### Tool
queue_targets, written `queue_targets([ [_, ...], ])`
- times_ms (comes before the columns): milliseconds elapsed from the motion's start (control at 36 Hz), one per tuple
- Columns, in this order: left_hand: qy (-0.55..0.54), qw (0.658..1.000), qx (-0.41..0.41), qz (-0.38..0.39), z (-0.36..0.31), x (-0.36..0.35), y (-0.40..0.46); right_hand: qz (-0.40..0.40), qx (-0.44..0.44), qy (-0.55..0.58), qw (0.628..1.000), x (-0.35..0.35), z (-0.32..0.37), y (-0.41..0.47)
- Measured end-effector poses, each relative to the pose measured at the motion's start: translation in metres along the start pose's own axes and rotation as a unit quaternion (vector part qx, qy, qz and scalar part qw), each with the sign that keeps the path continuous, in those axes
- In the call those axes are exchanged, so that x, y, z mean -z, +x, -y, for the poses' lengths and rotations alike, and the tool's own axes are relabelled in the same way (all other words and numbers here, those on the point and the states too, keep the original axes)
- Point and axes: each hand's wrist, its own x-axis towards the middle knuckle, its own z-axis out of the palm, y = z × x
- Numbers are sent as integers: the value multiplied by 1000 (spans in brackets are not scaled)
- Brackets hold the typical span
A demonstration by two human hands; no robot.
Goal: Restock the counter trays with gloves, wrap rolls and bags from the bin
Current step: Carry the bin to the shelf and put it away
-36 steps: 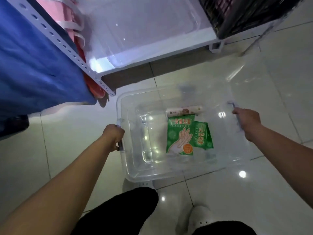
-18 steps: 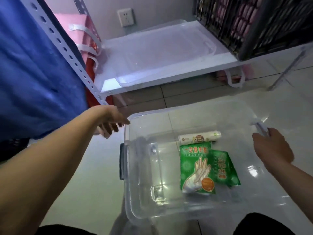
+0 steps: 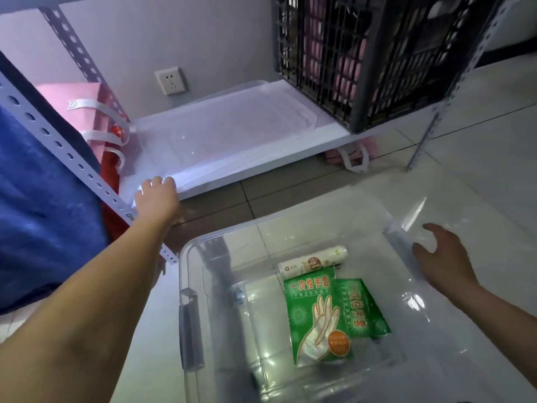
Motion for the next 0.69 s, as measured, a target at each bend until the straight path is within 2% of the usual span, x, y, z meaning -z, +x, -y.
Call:
queue_targets([
  [111, 4, 997, -38, -64, -10, -2, -11, -18, 103, -52, 993, -9, 19, -33],
  [306, -31, 983, -114, -140, -13, 37, -55, 63, 152, -20, 986, -8, 64, -50],
  [417, -96, 958, -126, -239, -16, 81, -89, 74, 180, 16, 981, 1, 93, -47],
  [694, -216, 881, -220, -358, -31, 235, -173, 82, 121, 194, 970, 83, 143, -54],
])
